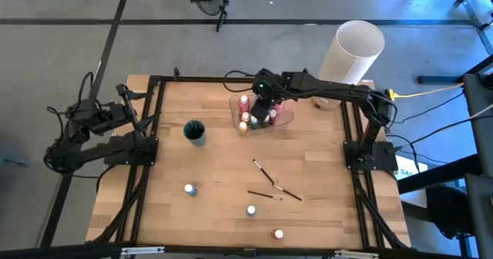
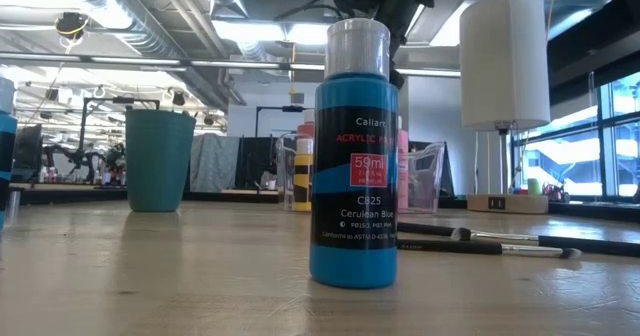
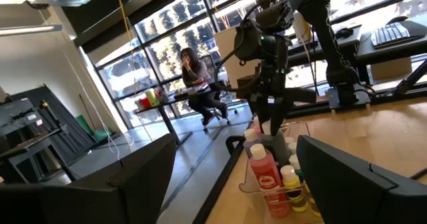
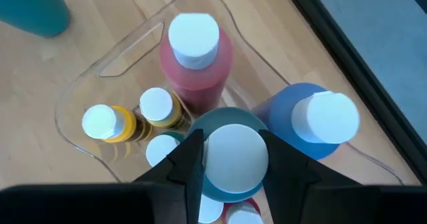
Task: Pick & Place Paint Supplies
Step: Put the gray paint bottle into the transparent bin
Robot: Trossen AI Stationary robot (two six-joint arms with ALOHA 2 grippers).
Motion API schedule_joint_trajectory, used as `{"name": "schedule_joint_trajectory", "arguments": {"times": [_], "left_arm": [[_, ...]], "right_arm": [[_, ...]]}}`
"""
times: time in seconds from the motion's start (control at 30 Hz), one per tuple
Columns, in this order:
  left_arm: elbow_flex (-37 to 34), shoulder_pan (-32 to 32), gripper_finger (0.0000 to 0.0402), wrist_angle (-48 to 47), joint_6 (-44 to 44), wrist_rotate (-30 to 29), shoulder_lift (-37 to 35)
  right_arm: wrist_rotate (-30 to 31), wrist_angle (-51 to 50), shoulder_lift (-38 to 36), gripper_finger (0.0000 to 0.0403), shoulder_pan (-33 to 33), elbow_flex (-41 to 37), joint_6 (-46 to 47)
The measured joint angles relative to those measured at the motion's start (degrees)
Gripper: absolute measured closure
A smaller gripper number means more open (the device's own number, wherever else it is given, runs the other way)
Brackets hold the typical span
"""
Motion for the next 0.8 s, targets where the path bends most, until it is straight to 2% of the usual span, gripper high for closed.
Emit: {"name": "schedule_joint_trajectory", "arguments": {"times": [0.8], "left_arm": [[0.0,0.0,0.0093,0.0,-0.2,0.0,0.0]], "right_arm": [[-0.1,0.9,2.5,0.0284,-0.1,0.0,-1.3]]}}
